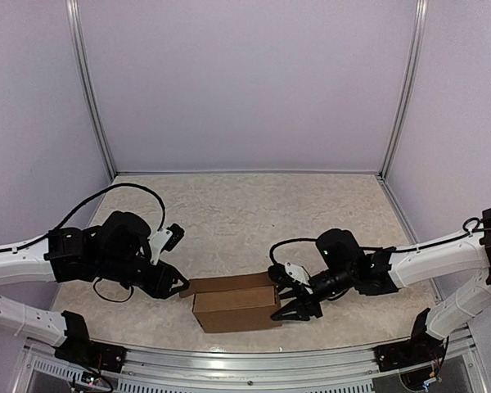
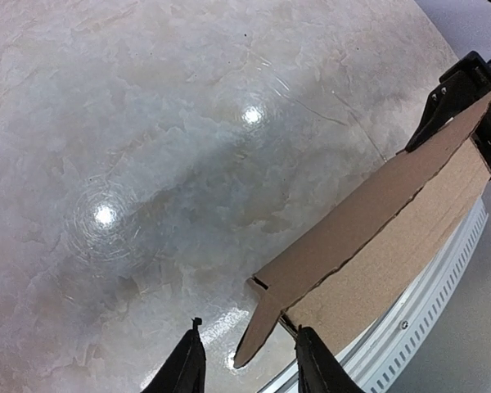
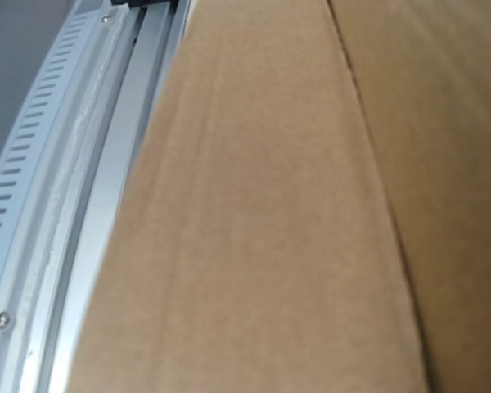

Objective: Fold the paper box

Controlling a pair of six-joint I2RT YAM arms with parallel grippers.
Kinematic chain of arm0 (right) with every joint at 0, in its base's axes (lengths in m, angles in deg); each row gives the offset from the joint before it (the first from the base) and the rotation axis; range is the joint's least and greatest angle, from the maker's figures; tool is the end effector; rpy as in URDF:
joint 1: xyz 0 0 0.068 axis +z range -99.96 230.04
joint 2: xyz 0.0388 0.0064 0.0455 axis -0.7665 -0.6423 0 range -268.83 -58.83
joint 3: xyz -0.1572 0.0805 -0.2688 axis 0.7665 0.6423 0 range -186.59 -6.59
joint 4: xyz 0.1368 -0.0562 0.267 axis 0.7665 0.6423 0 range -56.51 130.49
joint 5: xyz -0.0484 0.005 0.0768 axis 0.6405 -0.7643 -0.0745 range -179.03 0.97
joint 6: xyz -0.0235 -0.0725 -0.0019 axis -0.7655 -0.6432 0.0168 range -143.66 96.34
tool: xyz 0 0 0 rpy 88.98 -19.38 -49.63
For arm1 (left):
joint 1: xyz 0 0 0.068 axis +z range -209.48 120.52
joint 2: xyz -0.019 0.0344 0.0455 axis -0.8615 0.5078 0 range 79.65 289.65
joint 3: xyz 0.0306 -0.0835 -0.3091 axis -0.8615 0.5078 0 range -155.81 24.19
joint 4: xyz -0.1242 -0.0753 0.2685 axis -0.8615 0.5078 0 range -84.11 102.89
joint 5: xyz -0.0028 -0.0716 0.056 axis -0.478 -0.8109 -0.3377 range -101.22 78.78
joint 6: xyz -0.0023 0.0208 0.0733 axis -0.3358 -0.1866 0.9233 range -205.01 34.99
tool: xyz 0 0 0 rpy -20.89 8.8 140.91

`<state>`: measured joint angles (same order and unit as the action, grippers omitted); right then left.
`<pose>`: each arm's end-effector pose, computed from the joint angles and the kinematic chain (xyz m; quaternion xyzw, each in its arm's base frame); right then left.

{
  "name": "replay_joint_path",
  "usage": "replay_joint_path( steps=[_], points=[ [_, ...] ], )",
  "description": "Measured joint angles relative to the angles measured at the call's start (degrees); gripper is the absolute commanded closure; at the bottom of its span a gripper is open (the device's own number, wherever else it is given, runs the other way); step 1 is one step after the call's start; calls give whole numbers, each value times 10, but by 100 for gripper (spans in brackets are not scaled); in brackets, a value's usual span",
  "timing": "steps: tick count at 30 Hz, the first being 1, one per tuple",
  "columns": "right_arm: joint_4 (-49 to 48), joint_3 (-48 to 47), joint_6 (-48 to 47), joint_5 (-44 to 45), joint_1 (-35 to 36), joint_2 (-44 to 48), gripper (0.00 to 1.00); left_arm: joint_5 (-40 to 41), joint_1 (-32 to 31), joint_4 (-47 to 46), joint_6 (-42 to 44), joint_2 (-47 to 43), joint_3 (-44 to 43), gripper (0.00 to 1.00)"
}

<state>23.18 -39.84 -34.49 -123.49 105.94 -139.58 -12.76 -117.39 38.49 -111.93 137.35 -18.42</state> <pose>0.1446 0.2788 0.1725 -0.5805 0.6420 0.4078 0.2907 0.1271 -0.2062 0.2587 0.2538 0.8973 -0.2527 0.2580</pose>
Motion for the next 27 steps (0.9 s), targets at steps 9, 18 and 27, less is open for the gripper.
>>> replay_joint_path(
  steps=[9, 18, 27],
  points=[
    [-16, 2, 0, 5, 0, 0, 75, -3, 0, 0, 0, 21, 0, 80],
    [-23, 2, 0, 15, 0, 0, 76, -14, -1, -16, 0, 30, 0, 100],
    [-57, 22, -1, 76, 24, 0, 77, -10, 0, -27, -6, 49, -1, 100]
  ],
)
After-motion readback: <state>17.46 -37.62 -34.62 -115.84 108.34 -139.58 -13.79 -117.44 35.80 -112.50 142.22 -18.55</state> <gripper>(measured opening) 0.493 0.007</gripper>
